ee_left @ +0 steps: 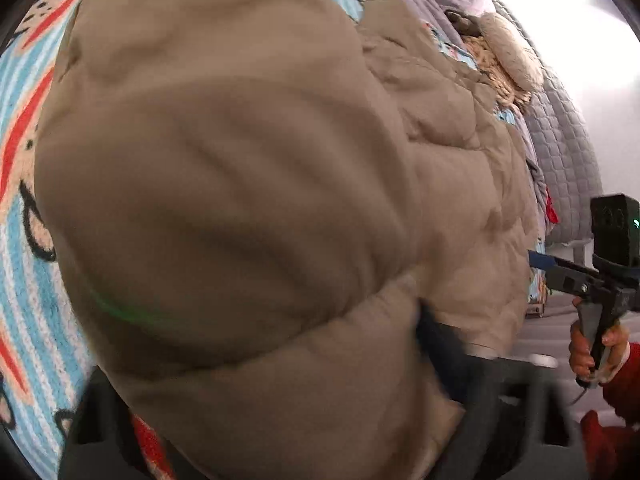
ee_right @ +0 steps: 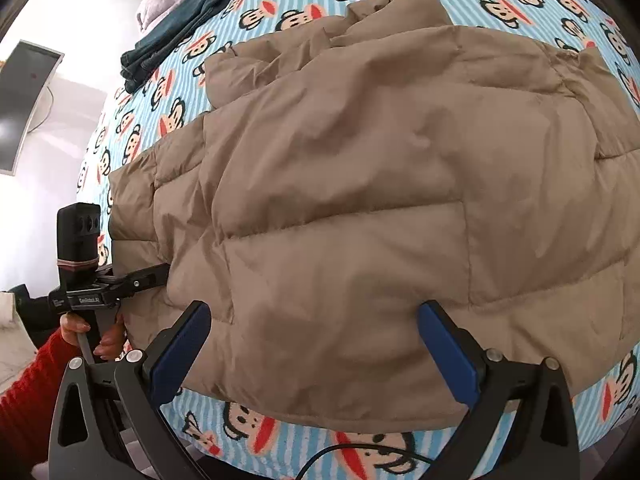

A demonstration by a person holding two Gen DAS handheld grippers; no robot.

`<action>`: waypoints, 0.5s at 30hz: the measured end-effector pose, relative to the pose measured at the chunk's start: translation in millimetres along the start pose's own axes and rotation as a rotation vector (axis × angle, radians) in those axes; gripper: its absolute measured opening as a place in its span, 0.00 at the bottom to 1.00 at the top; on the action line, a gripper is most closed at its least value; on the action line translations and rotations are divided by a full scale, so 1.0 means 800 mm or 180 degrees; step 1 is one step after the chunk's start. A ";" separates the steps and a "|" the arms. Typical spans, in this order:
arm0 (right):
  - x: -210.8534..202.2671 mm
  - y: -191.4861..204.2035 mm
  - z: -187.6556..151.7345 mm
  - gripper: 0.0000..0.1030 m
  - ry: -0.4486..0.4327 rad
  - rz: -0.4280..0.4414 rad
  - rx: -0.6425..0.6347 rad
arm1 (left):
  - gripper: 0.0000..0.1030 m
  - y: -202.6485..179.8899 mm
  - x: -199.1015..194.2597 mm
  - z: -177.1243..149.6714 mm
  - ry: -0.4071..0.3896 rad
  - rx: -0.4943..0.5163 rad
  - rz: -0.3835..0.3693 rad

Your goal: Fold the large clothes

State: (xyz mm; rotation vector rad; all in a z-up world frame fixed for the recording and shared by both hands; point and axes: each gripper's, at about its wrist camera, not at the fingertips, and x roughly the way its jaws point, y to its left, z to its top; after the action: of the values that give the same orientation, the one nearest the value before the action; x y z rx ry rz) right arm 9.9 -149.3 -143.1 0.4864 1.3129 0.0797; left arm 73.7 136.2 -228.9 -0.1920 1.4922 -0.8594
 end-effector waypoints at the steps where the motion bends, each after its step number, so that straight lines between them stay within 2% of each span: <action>1: 0.000 0.000 0.001 1.00 -0.0012 0.0007 0.0000 | 0.41 0.003 0.000 0.000 0.0044 -0.0088 -0.0217; 2: -0.001 0.001 0.001 1.00 -0.0022 0.0014 0.0000 | 0.35 0.003 -0.002 0.000 0.0040 -0.0127 -0.0273; 5: -0.003 0.002 0.004 1.00 -0.0057 0.0020 0.0000 | 0.27 -0.006 -0.008 0.000 0.0004 -0.0116 -0.0297; 7: -0.006 0.001 0.007 1.00 -0.0107 0.0018 0.0005 | 0.25 -0.011 -0.016 -0.001 -0.0028 -0.0153 -0.0330; 9: -0.010 -0.001 0.010 0.95 -0.0196 0.0029 0.0021 | 0.24 -0.018 -0.025 -0.003 -0.0055 -0.0177 -0.0348; 10: -0.011 -0.002 0.012 0.80 -0.0228 0.0030 0.0024 | 0.24 -0.023 -0.030 -0.003 -0.0070 -0.0191 -0.0352; 11: -0.011 -0.004 0.014 0.44 -0.0252 0.0005 0.0029 | 0.24 -0.029 -0.036 -0.003 -0.0086 -0.0205 -0.0353; 13: -0.009 -0.009 0.018 0.10 -0.0303 -0.0013 0.0070 | 0.24 -0.043 -0.047 -0.003 -0.0113 -0.0225 -0.0362; 15: -0.001 -0.019 0.025 0.10 -0.0339 0.0074 0.0121 | 0.24 -0.060 -0.057 -0.002 -0.0141 -0.0248 -0.0364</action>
State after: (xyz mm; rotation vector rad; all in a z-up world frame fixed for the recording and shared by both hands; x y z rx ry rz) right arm 24.8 -169.4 -144.8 0.5316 1.2063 0.0476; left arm 61.0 130.7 -164.2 -0.3547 1.4852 -0.8832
